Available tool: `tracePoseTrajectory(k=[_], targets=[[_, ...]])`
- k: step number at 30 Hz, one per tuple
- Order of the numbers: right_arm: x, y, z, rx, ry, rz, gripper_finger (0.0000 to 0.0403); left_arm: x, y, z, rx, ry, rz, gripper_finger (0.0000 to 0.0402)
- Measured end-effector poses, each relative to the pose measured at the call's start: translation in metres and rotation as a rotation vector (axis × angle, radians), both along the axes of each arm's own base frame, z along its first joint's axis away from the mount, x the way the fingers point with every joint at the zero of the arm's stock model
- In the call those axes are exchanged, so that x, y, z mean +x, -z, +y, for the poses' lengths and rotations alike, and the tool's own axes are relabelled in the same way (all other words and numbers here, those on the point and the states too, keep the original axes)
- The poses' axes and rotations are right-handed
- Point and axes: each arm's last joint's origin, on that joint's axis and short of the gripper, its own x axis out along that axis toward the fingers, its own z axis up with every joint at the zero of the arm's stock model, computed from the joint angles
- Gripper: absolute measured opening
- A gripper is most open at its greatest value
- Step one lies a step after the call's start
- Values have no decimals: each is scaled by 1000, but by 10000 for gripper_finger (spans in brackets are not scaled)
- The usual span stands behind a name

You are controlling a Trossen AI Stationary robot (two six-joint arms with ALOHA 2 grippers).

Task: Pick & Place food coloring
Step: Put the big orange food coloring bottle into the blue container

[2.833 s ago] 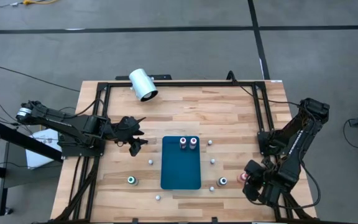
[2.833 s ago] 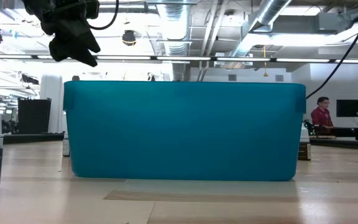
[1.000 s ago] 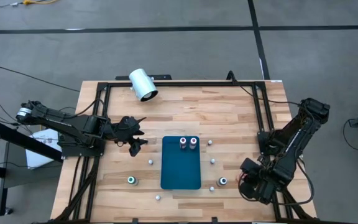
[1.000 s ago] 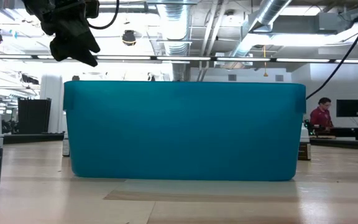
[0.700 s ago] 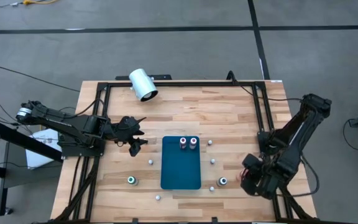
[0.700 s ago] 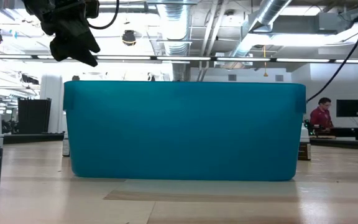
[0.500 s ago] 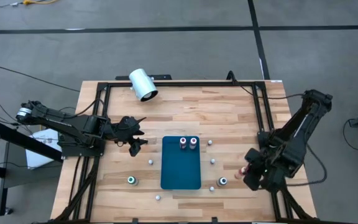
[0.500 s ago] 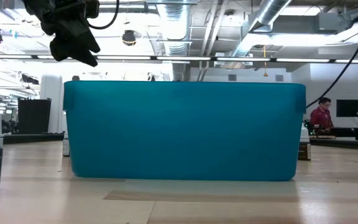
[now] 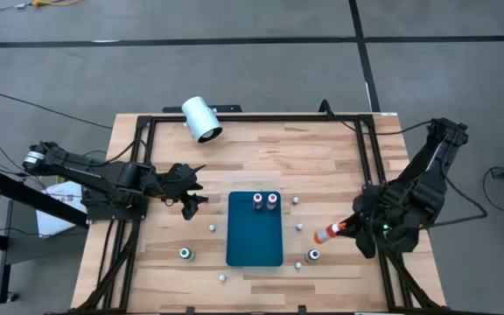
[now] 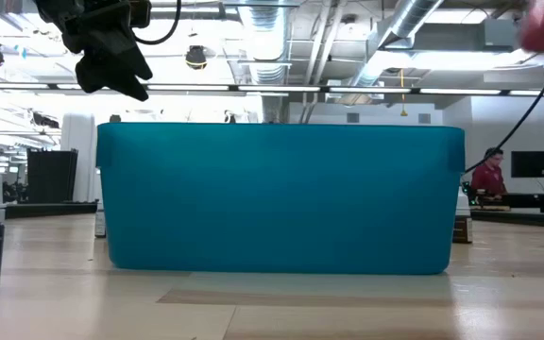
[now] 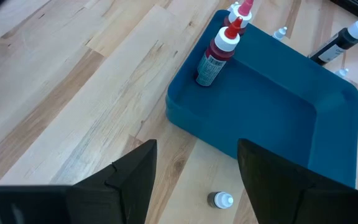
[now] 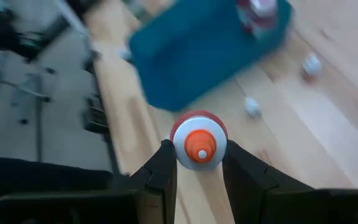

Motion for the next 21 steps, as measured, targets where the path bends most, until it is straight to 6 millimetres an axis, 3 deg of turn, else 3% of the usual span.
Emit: tracePoseTrajectory(k=[11,21], targets=[[20,-31,3,-83,-106,-347,93,0,0,0,5,-5,-1,213],[47,-39,-18,-86,-82,-394,93,0,0,0,8,-6,-1,213]])
